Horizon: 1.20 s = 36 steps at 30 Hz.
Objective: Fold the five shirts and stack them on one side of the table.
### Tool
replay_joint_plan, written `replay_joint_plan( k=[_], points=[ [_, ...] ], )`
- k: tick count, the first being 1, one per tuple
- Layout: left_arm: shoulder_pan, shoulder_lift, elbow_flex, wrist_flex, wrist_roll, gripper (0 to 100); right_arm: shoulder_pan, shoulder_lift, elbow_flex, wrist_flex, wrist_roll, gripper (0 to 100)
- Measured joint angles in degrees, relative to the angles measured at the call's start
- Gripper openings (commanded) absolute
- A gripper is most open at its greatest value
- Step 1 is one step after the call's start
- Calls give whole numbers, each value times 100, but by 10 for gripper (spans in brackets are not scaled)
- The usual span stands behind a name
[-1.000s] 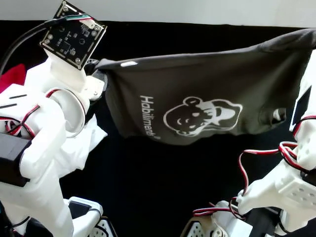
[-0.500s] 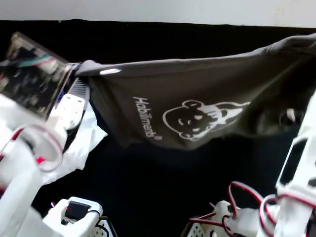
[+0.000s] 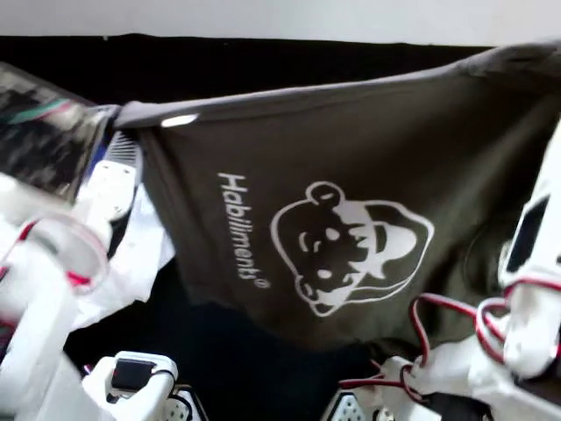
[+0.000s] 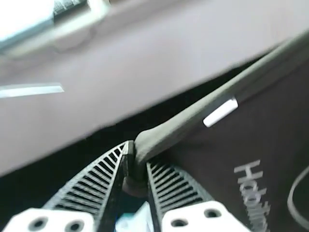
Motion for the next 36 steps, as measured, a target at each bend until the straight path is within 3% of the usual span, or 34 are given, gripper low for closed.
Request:
replay_joint_plan(
  k=[6,27,36],
  points=[
    [0,26,677,0,0,9,-35,26,-123,0,0,5],
    [-62,-1336,809,-9,-9,9,-35,-853,-237,-97,0,5],
    [-53,-1336,2787,-976,-9,9,-88,-448,1389,-800,0,5]
  ],
)
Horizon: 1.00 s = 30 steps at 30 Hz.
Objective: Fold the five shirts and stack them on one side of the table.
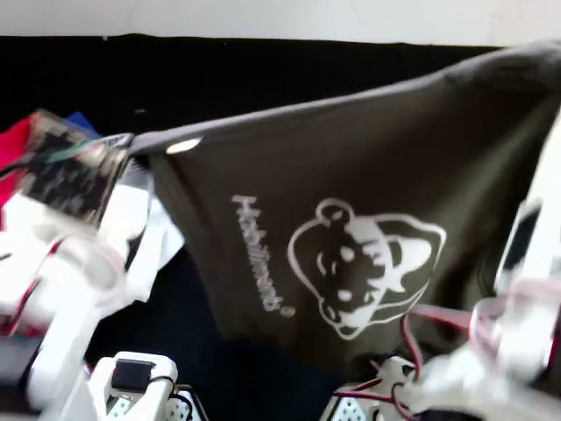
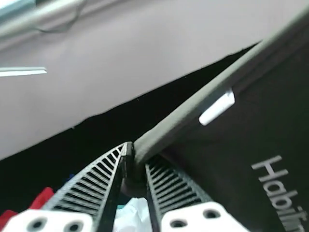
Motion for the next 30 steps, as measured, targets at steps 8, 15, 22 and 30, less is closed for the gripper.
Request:
replay_joint_plan(
  k=[8,15,22,30],
  points=[
    [0,809,2057,-1785,0,9,-536,1213,2084,-659,193,5],
    [9,2699,510,-2031,9,9,-554,1811,2127,-1530,369,5],
    [9,4703,-2462,-809,9,9,-554,2189,1503,-1591,747,5],
    [9,6207,-4334,-422,9,9,-554,2980,1231,-1925,1055,5]
  ],
)
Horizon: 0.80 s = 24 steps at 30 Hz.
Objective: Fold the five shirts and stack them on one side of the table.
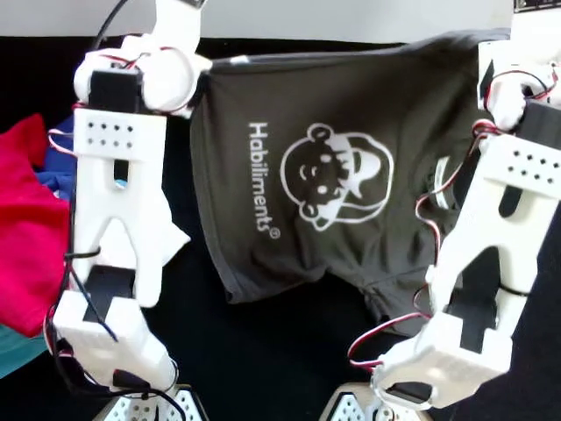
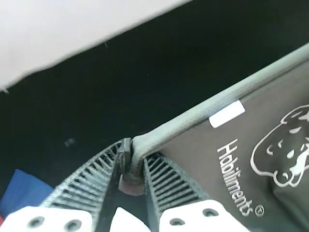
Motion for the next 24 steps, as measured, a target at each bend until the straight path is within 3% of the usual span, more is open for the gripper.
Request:
replay_joint_plan(
  k=[7,20,24],
  points=[
    [-9,149,-607,0,0,9,0,343,-536,-185,123,5],
    [-35,369,-580,9,-273,9,-308,519,-536,-369,123,5],
    [-44,879,-308,9,-281,9,-457,527,62,-97,123,5]
  ],
)
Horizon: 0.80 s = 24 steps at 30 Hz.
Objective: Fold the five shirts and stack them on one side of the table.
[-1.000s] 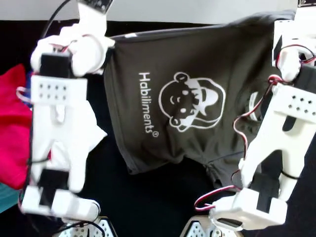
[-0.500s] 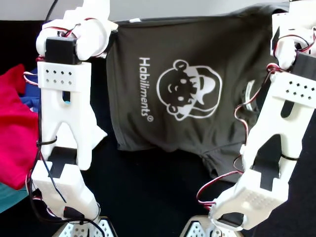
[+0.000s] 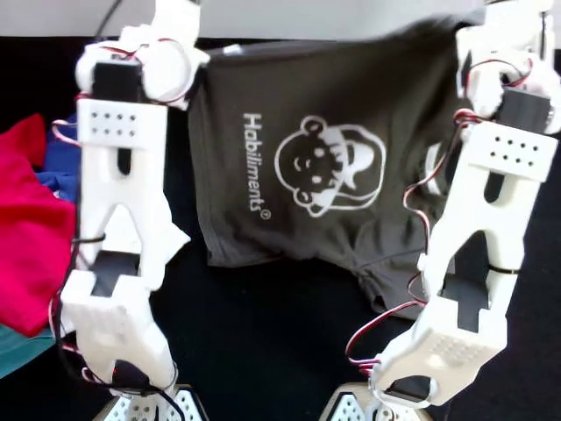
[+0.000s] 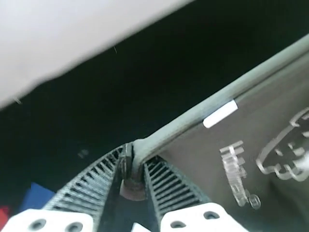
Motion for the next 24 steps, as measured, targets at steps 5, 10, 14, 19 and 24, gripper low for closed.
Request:
replay_joint_plan(
  k=[5,10,14,19,24],
  points=[
    [-18,738,246,0,0,9,-79,9,1055,308,0,5],
    [-26,1196,281,26,0,9,-79,9,1890,325,0,5],
    [-26,1187,273,571,0,9,-79,9,1934,747,0,5],
    [26,1143,273,1785,-35,9,-26,0,1433,2207,0,5],
    [62,782,554,2242,-35,9,-26,0,1011,3552,26,5]
  ],
)
